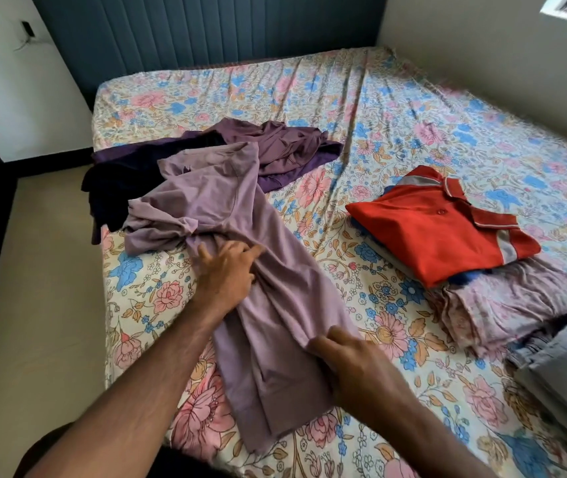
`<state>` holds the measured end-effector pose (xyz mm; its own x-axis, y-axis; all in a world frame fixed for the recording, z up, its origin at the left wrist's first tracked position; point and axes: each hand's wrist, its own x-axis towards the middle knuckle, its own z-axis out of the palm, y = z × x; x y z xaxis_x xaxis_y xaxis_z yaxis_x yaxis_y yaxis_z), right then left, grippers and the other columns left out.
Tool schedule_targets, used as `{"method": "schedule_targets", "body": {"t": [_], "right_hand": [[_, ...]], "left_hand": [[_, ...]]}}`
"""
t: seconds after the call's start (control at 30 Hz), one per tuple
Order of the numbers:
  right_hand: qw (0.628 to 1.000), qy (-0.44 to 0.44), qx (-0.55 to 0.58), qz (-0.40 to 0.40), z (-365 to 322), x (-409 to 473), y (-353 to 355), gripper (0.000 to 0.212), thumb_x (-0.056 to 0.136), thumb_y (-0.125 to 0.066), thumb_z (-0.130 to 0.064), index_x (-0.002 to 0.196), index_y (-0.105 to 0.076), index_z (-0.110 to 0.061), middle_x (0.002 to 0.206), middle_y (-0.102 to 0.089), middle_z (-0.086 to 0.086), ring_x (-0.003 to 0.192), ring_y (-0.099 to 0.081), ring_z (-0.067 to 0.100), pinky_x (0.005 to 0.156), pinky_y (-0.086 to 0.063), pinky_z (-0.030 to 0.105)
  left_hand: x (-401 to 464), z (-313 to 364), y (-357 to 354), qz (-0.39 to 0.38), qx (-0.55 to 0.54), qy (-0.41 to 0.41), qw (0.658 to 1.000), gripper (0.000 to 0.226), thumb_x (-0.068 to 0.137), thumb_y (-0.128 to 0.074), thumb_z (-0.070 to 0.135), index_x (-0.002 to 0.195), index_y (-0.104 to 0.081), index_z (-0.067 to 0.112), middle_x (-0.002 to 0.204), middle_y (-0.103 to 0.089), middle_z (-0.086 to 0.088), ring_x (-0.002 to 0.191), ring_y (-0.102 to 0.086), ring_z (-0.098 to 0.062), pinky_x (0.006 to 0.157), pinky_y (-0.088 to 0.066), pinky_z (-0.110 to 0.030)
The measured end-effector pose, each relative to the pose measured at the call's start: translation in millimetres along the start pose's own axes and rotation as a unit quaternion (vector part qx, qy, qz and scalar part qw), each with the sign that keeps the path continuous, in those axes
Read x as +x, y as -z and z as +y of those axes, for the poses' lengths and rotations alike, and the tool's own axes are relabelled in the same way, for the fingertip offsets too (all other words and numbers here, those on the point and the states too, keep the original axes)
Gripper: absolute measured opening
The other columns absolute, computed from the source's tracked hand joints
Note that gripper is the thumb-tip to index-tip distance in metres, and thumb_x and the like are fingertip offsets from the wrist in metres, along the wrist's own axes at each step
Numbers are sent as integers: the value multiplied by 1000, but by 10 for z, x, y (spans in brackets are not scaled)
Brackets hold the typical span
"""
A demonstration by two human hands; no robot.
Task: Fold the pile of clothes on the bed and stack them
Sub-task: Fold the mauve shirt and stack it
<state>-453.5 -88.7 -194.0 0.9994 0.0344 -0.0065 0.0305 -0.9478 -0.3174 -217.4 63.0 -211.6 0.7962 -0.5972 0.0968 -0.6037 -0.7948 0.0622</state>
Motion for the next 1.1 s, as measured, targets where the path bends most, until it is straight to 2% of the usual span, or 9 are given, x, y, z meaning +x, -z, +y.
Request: {"method": "schedule_targets", "body": {"t": [0.1, 0.17, 0.3, 0.4, 0.6, 0.7, 0.8, 0.9, 1.1], "right_hand": [[1000, 2, 4, -31, -77, -5, -178, 48, 94, -66, -24, 136, -47, -38, 121, -47, -10, 100, -59, 15, 80, -59, 46], [999, 37, 0, -20, -51, -83, -185, 57, 92, -66, -25, 141, -38, -38, 128, -45, -11, 109, -55, 13, 86, -56, 45], [999, 6, -35, 12, 223, -383, -185, 77, 81, -72, -45, 147, -34, -35, 143, -47, -7, 122, -50, 16, 100, -46, 42], [999, -18, 5, 42, 475, -619, -287, 75, 70, -76, -35, 138, -45, -32, 143, -48, -5, 130, -46, 20, 103, -43, 45], [978, -113, 137, 110, 660, -649, -428, 68, 78, -60, -30, 144, -43, -25, 149, -43, 0, 132, -43, 16, 112, -39, 46], [980, -99, 146, 96, 656, -571, -371, 65, 78, -61, -16, 141, -48, -28, 130, -55, -11, 118, -49, 14, 106, -43, 49], [974, -55, 193, 108, 610, -517, -354, 53, 81, -60, -13, 131, -58, -29, 122, -57, -21, 113, -56, 8, 103, -48, 47], [964, -45, 204, 163, 611, -493, -492, 46, 81, -61, -2, 122, -64, -24, 114, -69, -4, 103, -64, 13, 89, -57, 45], [956, -82, 199, 199, 555, -518, -504, 40, 86, -70, -6, 121, -64, -24, 106, -68, -2, 88, -64, 13, 72, -54, 29]], "left_hand": [[-113, -6, -63, 16, -34, -91, 995, 36, 88, -72, 29, 123, -68, 33, 127, -60, 6, 130, -48, -18, 107, -23, -64], [-208, 1, -79, 26, -41, -133, 990, 25, 85, -75, 27, 110, -75, 30, 120, -62, 5, 125, -51, -19, 103, -27, -62], [-387, 108, -106, 54, -58, -165, 983, 36, 72, -84, 19, 106, -73, 27, 114, -65, 0, 116, -58, -24, 94, -38, -62], [-591, 244, -160, 70, -102, -151, 981, 39, 75, -80, 20, 112, -71, 26, 114, -64, 1, 115, -58, -24, 95, -39, -56], [-1450, 480, -489, 103, -227, 35, 968, 40, 94, -48, 44, 127, -61, 26, 134, -53, -3, 122, -47, -20, 99, -41, -45], [-1853, 561, -559, 136, -252, 143, 948, 40, 95, -60, 43, 127, -60, 19, 139, -47, -11, 124, -41, -26, 91, -45, -40], [-1977, 555, -406, 161, -322, 237, 902, 33, 90, -71, 39, 104, -57, 13, 97, -62, -10, 91, -60, -27, 62, -47, -28], [-2066, 647, -211, 91, -321, 313, 889, 38, 88, -72, 47, 83, -52, 16, 68, -61, 2, 59, -60, -15, 48, -35, -22], [-2204, 894, -147, 12, -433, 378, 818, 22, 89, -74, 32, 80, -65, 15, 74, -70, 0, 71, -68, -18, 64, -54, -32]]}}
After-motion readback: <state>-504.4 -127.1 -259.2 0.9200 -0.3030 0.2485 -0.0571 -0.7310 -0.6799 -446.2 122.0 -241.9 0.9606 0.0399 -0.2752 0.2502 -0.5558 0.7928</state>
